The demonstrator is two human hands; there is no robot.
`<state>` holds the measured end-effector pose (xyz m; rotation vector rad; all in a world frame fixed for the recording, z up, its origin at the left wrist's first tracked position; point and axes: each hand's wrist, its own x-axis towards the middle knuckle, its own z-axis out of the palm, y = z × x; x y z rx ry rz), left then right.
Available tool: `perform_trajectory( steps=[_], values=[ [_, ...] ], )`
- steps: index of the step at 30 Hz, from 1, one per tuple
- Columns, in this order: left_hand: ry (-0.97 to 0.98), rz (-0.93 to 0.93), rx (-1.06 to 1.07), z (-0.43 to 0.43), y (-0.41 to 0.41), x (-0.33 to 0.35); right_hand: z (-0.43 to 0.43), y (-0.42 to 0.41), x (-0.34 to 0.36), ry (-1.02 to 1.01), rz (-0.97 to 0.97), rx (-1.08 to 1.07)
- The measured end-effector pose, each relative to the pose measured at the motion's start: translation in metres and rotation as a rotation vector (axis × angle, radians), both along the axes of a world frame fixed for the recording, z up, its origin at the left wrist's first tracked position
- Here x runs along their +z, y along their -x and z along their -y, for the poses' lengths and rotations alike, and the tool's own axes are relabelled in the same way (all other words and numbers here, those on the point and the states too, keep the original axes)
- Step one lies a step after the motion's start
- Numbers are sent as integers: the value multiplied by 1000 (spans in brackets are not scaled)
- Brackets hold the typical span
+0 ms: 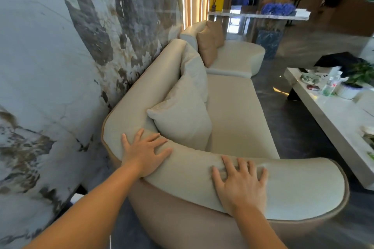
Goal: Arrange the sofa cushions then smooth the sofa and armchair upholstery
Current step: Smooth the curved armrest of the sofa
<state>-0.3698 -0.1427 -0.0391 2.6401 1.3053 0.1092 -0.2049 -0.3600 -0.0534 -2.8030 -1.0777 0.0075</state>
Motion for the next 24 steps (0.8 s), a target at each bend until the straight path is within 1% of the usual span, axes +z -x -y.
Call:
perform_trajectory(
  steps=[2,4,8,15,24],
  values=[
    [13,-3,52,5,-6,-1,-5,2,1,-11,-3,-2],
    [6,34,132,24,-14,-8,-7,1,-1,-8,-12,-3],
    [-22,49,137,50,-17,-16,-5,2,0,-17,-24,4],
    [-75,117,97,38,-20,-23,-17,11,0,-26,-27,-73],
    [-81,126,93,-8,-13,-23,-57,23,-3,-42,4,-84]
  ],
)
